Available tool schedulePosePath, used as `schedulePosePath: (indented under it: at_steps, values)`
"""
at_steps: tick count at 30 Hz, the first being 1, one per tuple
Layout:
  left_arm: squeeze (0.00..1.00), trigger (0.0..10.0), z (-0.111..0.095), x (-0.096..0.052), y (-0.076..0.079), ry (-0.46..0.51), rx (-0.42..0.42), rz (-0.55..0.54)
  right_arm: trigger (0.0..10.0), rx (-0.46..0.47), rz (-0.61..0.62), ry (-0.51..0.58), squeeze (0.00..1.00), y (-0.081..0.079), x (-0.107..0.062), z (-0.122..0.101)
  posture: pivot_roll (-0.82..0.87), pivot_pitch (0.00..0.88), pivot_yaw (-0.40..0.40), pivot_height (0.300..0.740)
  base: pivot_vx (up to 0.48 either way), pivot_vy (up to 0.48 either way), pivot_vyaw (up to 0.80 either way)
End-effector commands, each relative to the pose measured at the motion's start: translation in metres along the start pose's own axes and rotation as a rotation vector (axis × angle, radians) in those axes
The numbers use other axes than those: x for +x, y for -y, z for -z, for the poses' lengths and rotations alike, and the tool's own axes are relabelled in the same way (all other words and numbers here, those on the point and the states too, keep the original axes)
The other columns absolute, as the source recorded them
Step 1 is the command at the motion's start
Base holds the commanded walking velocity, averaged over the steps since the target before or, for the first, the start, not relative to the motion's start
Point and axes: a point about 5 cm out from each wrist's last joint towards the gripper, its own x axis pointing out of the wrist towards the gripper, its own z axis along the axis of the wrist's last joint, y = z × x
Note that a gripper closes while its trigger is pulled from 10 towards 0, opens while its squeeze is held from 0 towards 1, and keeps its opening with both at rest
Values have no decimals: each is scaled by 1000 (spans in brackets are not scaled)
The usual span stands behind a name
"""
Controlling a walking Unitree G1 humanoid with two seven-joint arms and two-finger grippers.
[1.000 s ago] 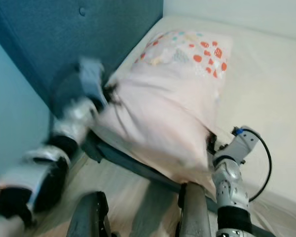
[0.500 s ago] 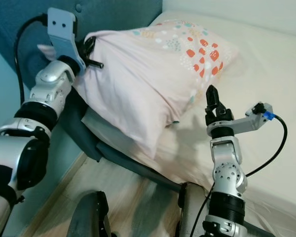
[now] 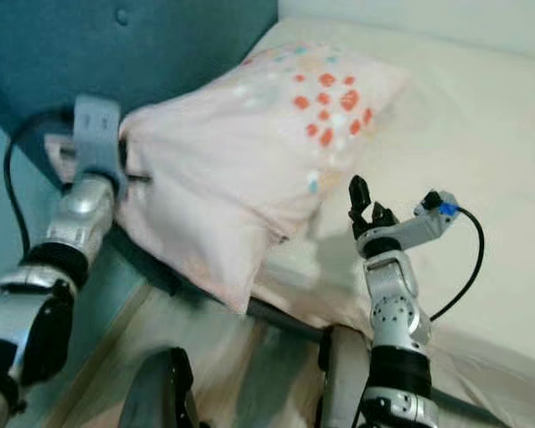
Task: Clean up the room
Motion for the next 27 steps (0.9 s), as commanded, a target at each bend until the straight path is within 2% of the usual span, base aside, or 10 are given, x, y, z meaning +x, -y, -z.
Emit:
schedulePosePath:
  at_steps: [1,2,5,7,13,17,19,24,26,27]
  values:
    - [0,0,22,-7,-26,-78,-22,-164,10000,-3,-12,-13,0,1,-5,4,70,264,24,535,0,0,0]
    - [0,0,22,-7,-26,-78,-22,-164,10000,-3,-12,-13,0,1,-5,4,70,264,24,535,0,0,0]
    - [0,0,56,-27,-38,-156,-15,-273,10000,-15,-30,-34,0,-1,-7,8,72,262,21,535,0,0,0]
    - [0,0,63,-32,-42,-164,-17,-298,10000,-22,-36,-40,0,-1,-7,9,72,262,21,535,0,0,0]
    - [0,0,59,-43,-59,-81,-58,-343,10000,-14,-85,-53,0,-8,-7,14,95,262,24,535,0,0,0]
    - [0,0,58,-50,-60,-71,-79,-355,10000,-5,-109,-57,0,-12,-7,16,106,263,21,535,0,0,0]
    - [0,0,66,-76,-55,-105,-146,-370,10000,9,-178,-76,0,-24,-9,22,110,264,18,535,0,0,0]
    - [0,0,74,-96,-47,-156,-213,-386,10000,7,-222,-93,0,-30,-10,25,110,261,14,535,0,0,0]
    - [0,0,82,-108,-24,-206,-321,-308,10000,-16,-235,-113,0,-31,-11,28,112,261,13,535,0,0,0]
    - [0,0,82,-108,-24,-206,-321,-308,10000,-16,-235,-113,0,-31,-11,28,112,261,13,535,0,0,0]
